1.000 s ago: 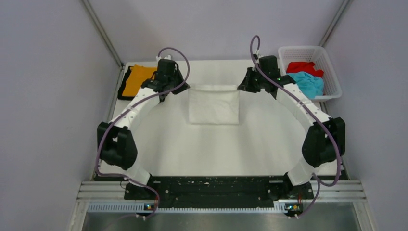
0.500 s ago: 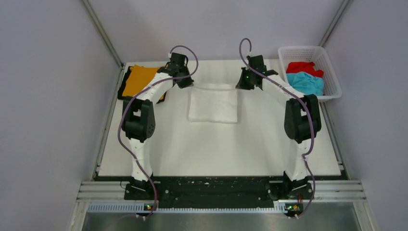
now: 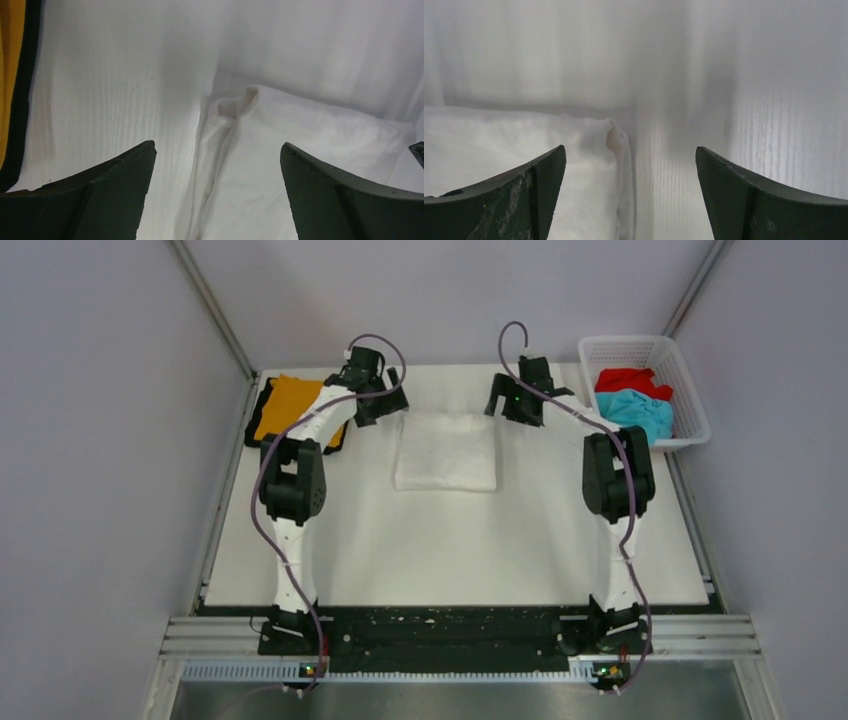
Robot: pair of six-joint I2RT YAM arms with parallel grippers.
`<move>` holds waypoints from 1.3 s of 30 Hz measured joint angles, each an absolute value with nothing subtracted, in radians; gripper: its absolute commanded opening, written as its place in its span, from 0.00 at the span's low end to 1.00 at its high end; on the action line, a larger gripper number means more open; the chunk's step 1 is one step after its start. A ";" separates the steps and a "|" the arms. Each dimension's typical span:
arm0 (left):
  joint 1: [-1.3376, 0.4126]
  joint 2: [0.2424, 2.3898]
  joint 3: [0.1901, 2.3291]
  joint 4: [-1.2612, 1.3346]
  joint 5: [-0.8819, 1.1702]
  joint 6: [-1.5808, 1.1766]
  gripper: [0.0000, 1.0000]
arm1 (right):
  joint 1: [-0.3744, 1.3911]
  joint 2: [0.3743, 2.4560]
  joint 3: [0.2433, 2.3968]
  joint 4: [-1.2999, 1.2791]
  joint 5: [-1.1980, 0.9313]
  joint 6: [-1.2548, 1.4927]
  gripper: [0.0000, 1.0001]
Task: Fold and stack the t-shirts
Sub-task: Put the neatly folded tshirt into the corner of the board with the left arm
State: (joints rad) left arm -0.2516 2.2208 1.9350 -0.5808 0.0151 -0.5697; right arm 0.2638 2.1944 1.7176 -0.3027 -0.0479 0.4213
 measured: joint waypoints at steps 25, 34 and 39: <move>-0.374 2.237 1.808 -0.717 -0.011 -0.519 0.48 | 0.259 1.178 0.817 0.022 0.214 0.434 0.99; -0.452 2.312 1.943 -0.814 -0.181 -0.558 0.00 | 0.259 1.042 0.740 0.094 0.320 0.405 0.99; -0.487 2.329 1.977 -0.887 -0.400 -0.552 0.00 | 0.259 0.994 0.717 0.113 0.374 0.374 0.99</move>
